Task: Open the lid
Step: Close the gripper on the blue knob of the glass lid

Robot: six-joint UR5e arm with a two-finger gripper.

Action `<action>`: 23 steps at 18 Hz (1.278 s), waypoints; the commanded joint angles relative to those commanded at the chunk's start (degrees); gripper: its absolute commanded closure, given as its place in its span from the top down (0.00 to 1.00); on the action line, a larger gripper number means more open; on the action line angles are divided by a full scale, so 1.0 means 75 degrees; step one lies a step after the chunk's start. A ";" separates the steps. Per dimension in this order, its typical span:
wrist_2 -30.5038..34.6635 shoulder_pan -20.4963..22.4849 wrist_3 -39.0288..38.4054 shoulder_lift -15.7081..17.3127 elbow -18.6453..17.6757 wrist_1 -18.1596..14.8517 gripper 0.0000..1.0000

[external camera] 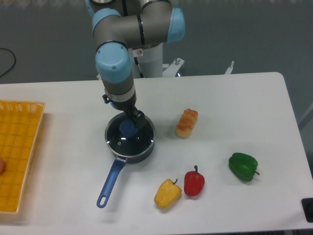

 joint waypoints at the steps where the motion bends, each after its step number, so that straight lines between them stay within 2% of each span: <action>1: 0.0012 0.0000 0.0000 -0.0070 0.0000 0.0070 1.00; 5: 0.0024 -0.0012 0.0012 -0.0247 0.0000 0.0387 1.00; 15: 0.0070 0.0199 0.0258 -0.0411 0.0058 0.0435 1.00; 23: 0.0082 0.0152 0.0234 -0.0516 0.0035 0.0540 1.00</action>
